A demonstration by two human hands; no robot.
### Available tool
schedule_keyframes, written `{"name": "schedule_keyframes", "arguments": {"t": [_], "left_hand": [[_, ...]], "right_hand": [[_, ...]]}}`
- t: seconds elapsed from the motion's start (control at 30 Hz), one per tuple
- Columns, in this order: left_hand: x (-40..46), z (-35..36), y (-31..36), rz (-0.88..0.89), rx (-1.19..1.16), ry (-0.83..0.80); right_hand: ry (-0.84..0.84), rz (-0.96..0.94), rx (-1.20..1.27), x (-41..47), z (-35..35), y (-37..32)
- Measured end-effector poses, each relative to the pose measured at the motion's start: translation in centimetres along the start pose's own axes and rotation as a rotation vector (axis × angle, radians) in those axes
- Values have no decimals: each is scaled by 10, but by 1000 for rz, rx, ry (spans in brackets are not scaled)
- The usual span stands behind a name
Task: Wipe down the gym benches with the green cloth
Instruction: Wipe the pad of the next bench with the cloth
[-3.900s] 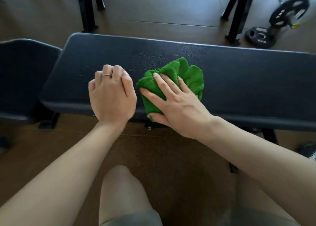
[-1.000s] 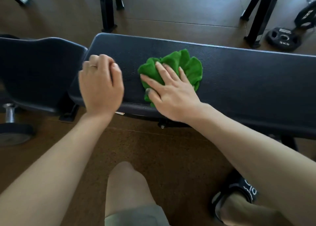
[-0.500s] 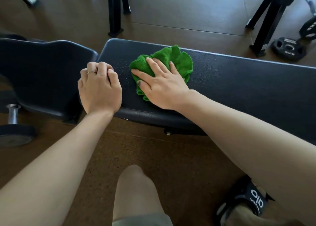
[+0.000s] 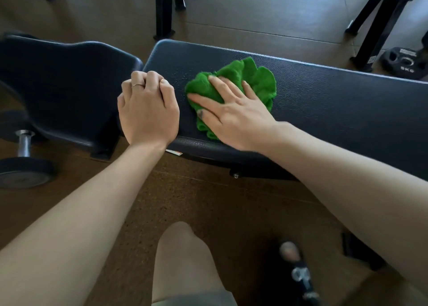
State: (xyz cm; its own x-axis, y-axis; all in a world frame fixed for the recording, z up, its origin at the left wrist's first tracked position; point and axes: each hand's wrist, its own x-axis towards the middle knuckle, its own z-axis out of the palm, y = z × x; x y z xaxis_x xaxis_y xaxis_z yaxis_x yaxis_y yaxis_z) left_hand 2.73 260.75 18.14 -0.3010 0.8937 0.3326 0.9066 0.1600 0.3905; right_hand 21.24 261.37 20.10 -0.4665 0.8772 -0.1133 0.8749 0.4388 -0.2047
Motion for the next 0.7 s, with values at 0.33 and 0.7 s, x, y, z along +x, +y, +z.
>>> {"name": "schedule_keyframes", "arguments": {"t": [0.33, 0.7], "left_hand": [[0, -4, -1, -16, -45, -17], [-7, -6, -3, -221, -107, 184]], "right_hand": [[-30, -164, -69, -45, 3, -1], [-91, -280, -47, 41, -7, -14]]}}
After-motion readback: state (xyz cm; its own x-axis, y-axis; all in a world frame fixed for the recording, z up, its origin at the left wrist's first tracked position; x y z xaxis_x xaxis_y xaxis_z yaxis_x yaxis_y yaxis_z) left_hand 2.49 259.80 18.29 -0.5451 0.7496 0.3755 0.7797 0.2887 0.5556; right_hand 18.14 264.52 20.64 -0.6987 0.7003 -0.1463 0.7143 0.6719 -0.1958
